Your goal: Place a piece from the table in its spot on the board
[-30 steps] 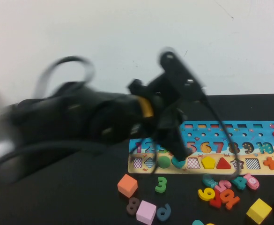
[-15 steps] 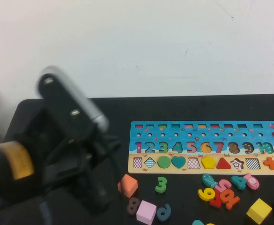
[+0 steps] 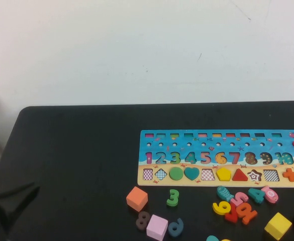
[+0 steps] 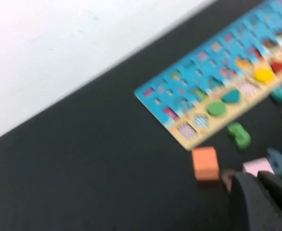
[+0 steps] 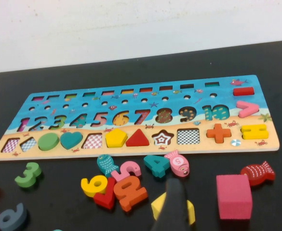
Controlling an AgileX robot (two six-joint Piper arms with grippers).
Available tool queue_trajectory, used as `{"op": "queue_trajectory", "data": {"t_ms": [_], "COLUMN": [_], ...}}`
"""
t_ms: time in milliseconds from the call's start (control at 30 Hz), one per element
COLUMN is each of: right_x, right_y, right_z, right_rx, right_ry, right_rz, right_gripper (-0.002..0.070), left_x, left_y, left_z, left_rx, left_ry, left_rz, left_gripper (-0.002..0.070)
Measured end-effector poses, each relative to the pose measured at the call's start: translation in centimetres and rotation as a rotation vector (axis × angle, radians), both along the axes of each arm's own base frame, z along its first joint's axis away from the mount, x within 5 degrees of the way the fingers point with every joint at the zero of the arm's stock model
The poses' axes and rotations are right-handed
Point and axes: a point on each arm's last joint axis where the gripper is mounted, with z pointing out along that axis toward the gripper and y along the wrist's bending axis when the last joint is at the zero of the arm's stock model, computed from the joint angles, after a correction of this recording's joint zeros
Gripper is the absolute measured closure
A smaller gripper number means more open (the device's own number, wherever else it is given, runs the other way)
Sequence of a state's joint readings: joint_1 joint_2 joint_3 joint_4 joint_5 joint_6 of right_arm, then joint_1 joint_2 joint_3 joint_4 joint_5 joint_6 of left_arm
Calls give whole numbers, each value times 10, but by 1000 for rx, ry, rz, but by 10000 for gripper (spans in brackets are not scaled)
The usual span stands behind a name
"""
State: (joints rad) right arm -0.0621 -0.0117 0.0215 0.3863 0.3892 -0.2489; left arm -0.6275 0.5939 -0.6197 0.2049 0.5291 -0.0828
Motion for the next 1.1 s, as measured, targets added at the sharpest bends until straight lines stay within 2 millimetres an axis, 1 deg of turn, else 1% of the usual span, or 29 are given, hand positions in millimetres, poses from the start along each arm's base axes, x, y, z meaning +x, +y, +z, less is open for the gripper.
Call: {"op": "queue_trajectory", "data": {"t_ms": [67,133,233,367,400,500,600,733,833,1100], "right_x": [0,0,0,0,0,0,0,0,0,0], "right_y": [0,0,0,0,0,0,0,0,0,0], "right_z": [0,0,0,0,0,0,0,0,0,0], "right_rx": [0,0,0,0,0,0,0,0,0,0], "right_ry": [0,0,0,0,0,0,0,0,0,0], "right_rz": [0,0,0,0,0,0,0,0,0,0], "right_gripper": [88,88,88,88,88,88,88,88,88,88], "left_x": [-3,-7,-15,-27,-30,-35,-40,-44,-46,-46], "left_y": [8,15,29,43,46,53,57,58,58,56], "left_z": [-26,-51,-85,-119,-123,-123,-128,-140,-145,-147], "left_rx": [-50,-148,-247,-308,-324,-347,-311,-185,-151,-180], "left_ry": [-21,-82,-173,-271,-288,-328,-306,-226,-173,-146], "left_rz": [49,104,201,321,358,446,501,499,497,494], "left_gripper": [675,675,675,675,675,675,675,675,675,675]}}
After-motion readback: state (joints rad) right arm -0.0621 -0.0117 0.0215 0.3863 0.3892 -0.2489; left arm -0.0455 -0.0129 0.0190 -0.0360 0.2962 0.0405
